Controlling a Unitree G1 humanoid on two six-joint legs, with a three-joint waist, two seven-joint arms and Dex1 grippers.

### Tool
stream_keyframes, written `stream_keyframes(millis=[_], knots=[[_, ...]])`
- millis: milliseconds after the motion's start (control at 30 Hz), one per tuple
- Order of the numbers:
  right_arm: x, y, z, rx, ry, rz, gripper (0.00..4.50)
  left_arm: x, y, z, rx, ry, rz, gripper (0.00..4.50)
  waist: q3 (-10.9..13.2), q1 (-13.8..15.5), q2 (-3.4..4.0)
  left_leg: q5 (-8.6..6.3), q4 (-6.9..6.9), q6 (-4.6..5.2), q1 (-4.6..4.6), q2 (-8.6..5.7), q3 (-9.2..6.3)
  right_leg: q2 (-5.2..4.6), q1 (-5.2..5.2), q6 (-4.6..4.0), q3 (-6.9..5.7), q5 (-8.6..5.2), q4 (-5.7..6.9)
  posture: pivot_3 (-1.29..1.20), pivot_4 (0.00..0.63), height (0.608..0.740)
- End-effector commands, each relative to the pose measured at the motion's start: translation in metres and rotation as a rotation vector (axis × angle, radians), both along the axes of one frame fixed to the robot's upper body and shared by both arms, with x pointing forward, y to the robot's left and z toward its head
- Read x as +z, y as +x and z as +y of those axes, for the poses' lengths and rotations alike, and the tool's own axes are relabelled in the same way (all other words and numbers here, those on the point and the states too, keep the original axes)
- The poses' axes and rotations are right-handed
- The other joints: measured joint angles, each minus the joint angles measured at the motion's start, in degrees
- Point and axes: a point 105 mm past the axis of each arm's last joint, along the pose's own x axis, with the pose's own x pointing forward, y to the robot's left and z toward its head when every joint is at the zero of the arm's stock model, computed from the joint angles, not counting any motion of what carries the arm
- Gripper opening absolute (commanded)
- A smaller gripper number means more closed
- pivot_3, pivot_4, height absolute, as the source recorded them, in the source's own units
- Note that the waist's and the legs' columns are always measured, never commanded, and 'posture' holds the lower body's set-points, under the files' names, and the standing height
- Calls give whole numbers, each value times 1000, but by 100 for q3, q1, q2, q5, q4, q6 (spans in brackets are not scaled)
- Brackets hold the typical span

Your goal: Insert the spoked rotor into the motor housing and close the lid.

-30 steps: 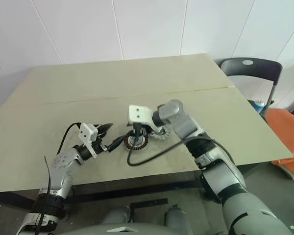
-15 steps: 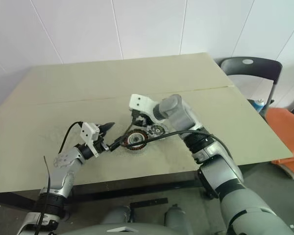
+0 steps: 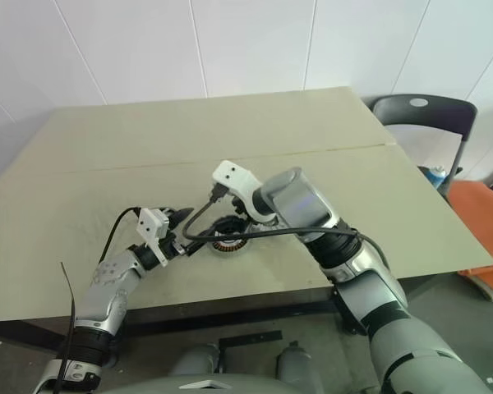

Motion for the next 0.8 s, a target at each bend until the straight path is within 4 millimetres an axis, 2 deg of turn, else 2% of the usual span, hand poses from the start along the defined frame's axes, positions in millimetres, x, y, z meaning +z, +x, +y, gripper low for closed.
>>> stream_keyframes(millis=[33,200,433,600,800], knots=[[10,7,2,-85,-42,-71,4452,18,1,3,-4,7,-70,4500,0,-1,0,0,-1,0,0,0,0,0,-1,0,0,0,0,0,0,740],[6,11,0,-156,-73,-51,4452,33,0,17,8,40,-123,4500,0,-14,0,0,-1,0,-2,0,0,0,-2,0,0,0,1,0,0,740],[2,8,2,-154,-101,-27,4452,55,0,27,25,69,-172,4500,0,-27,0,0,-2,0,-2,0,1,1,-2,0,0,0,0,0,0,740],[2,2,10,-120,-92,-6,4452,56,-2,28,33,73,-165,4500,0,-30,1,0,-1,0,-2,0,1,1,-2,0,0,0,2,0,0,740],[-1,2,9,-121,-109,-15,4452,54,-3,26,35,72,-160,4500,0,-36,1,0,-1,0,-2,0,1,2,-2,1,0,0,2,0,0,740]])
